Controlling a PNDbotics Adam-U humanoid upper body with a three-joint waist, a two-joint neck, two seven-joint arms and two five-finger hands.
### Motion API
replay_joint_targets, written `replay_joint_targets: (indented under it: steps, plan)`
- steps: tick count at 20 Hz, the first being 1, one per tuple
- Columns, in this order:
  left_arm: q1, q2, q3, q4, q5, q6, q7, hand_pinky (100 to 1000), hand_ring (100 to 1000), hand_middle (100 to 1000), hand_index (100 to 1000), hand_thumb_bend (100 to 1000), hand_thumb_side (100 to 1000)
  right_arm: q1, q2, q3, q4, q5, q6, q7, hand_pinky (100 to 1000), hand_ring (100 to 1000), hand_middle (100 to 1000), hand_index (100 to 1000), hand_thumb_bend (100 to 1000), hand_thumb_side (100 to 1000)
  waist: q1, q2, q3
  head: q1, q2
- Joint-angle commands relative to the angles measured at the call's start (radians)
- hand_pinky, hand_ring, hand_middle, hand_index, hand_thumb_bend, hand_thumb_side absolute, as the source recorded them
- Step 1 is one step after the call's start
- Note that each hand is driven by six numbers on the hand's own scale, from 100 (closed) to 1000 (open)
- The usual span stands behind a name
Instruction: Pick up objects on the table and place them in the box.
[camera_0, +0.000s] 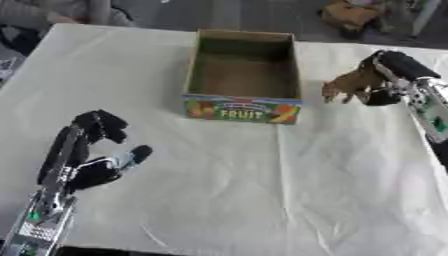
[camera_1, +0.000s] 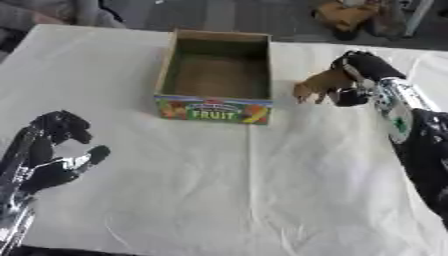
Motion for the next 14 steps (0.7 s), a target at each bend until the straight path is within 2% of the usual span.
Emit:
replay_joint_targets:
  steps: [1,12,14]
  plan:
    - [-0.012,0.011,0.004,-0.018,0.000,-0.001,-0.002,528,513,521,579,760,302,-0.039,-0.040,0.001,-0.058,-0.017,0.004,0.006,716,653,428,526,100,100,-0.001,-0.019,-0.001,0.002,0.006]
    - [-0.009,0.012,0.003,-0.017,0.000,-0.001,-0.003,528,513,520,579,760,302,-0.093,-0.038,0.005,-0.104,-0.038,0.016,0.016,715,651,422,521,100,100,-0.003,-0.023,0.000,0.003,0.006]
    - [-0.008,0.010,-0.001,-0.016,0.001,-0.001,-0.006,528,512,519,578,760,302,-0.122,-0.016,0.009,-0.118,-0.042,0.011,0.011,713,647,414,516,100,100,-0.002,-0.028,0.008,-0.005,0.006]
